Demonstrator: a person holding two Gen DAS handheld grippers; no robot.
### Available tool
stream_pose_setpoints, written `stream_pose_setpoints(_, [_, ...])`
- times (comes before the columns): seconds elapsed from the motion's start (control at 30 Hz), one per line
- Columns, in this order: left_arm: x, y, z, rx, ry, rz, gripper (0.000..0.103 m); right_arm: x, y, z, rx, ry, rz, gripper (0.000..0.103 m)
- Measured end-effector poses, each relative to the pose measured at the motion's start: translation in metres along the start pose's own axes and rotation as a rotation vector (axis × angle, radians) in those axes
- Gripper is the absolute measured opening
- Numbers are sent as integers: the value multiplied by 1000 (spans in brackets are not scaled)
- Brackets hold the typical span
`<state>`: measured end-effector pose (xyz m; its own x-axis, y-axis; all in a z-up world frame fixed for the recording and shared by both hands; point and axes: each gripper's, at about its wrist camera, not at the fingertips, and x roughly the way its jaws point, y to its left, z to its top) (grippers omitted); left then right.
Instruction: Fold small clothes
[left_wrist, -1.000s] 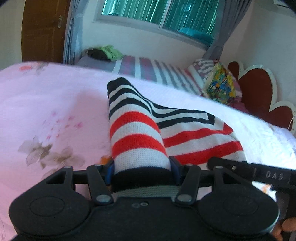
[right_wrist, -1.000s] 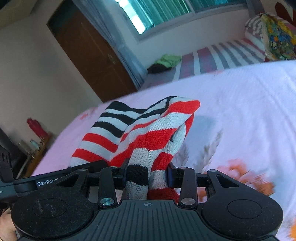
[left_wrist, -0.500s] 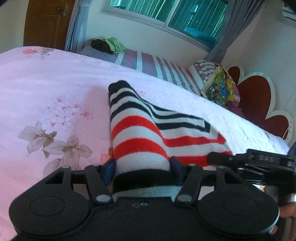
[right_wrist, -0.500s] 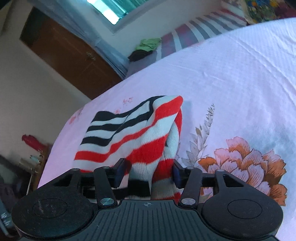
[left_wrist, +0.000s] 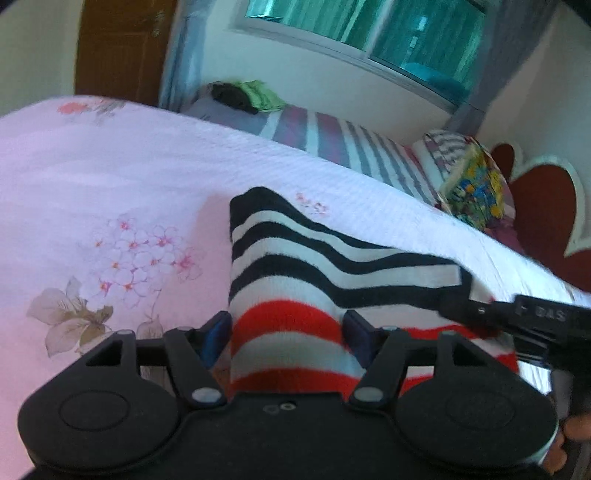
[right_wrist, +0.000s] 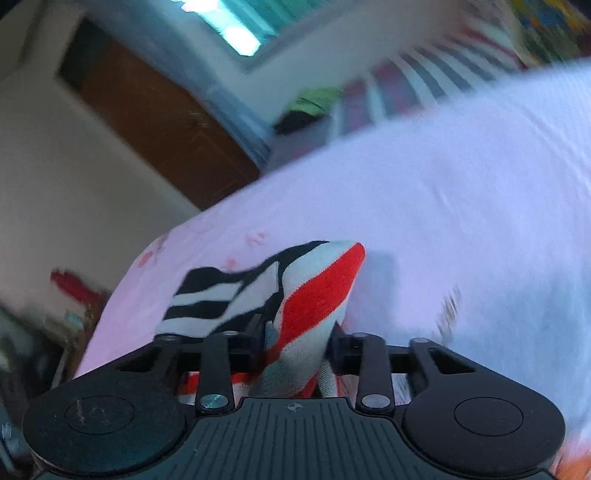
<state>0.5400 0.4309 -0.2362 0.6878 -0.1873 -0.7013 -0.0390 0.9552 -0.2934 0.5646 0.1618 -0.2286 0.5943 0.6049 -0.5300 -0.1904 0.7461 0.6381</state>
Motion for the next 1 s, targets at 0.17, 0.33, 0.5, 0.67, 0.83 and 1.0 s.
stream_pose_setpoints(0.17, [7, -7, -6, 23, -15, 25, 71, 9, -11, -5, -113, -11, -96, 31])
stream_pose_setpoints(0.33, [-10, -13, -5, 39, -18, 36, 67, -13, -2, -9, -138, -40, -160, 44])
stream_pose_setpoints(0.5, [-56, -16, -21, 113, -41, 1, 67, -68, 28, -24, -141, -77, -133, 44])
stream_pose_setpoints(0.67, [-83, -21, -51, 156, -42, -7, 68, -102, 72, -61, -200, -103, -88, 44])
stream_pose_setpoints(0.83, [-75, -27, -65, 190, -34, 11, 76, -86, 80, -102, -233, -23, -166, 44])
stream_pose_setpoints(1.0, [-72, -28, -64, 187, -23, 7, 79, -71, 55, -118, -148, 9, -260, 45])
